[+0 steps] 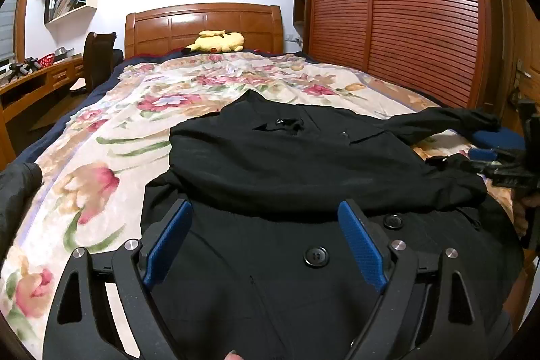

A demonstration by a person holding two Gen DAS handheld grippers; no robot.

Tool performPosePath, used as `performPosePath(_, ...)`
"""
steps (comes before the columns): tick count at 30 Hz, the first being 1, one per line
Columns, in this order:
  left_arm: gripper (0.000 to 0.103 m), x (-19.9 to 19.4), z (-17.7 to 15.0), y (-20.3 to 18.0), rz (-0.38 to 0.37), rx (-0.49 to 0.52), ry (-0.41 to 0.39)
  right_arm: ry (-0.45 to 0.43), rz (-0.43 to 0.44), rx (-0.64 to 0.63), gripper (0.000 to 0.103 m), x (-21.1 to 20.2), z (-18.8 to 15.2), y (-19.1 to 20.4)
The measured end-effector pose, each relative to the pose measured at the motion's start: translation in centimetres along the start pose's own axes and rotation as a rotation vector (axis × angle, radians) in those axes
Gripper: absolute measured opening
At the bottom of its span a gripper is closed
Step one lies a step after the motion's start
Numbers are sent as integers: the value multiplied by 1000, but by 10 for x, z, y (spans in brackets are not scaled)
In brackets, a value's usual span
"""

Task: Fold large clothes

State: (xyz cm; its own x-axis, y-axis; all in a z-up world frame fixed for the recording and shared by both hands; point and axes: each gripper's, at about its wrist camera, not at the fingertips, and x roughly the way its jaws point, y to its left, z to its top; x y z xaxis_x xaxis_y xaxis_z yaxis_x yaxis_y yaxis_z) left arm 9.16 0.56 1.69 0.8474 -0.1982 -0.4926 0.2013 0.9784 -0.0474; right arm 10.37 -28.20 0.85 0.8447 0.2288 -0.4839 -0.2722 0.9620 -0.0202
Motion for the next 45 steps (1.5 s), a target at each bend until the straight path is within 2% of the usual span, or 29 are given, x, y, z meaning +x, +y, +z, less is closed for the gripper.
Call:
performPosePath(5,89,2,-1,-3,-4,9,7,56,-16,40,65,10,-4,-8)
performPosePath(7,89,1,-1,-5,-8,13,7,76,23,59,65,12,-7,-9)
performPosePath(8,89,1,-1,-5,-11,13,7,85,44,65,59,13,-9,-9)
performPosePath(9,89,1,-1,-4,-13,12,8,93,49,61,42,13,-11,-8)
performPosePath(10,89,1,-1,-4,-18,10,9,95,42,53,31,12,-12,-7)
performPosePath(11,89,0,-1,-4,-23,9,11,95,42,45,11,10,-12,-6)
performPosePath(12,89,0,-1,-5,-26,9,12,97,52,45,8,8,-13,-5)
performPosePath(20,89,-2,0,-13,-37,27,9,107,61,23,6,-22,-23,8)
performPosePath(28,89,-1,3,-18,-50,27,-3,26,-33,43,6,-46,-16,-13)
performPosePath(29,89,-1,3,-19,-51,26,-3,18,-52,44,7,-47,-14,-17)
performPosePath(31,89,0,4,-21,-57,26,-4,2,-88,48,16,-49,-11,-31)
performPosePath(33,89,2,5,-23,-62,28,-5,-14,-108,69,41,-50,-7,-48)
performPosePath(36,89,4,6,-26,-69,33,-9,-41,-146,112,66,-49,-1,-78)
performPosePath(38,89,4,7,-30,-81,27,-19,-56,-186,138,70,-48,2,-98)
performPosePath(45,89,4,9,-40,-91,32,-46,-53,-351,188,70,-37,18,-160)
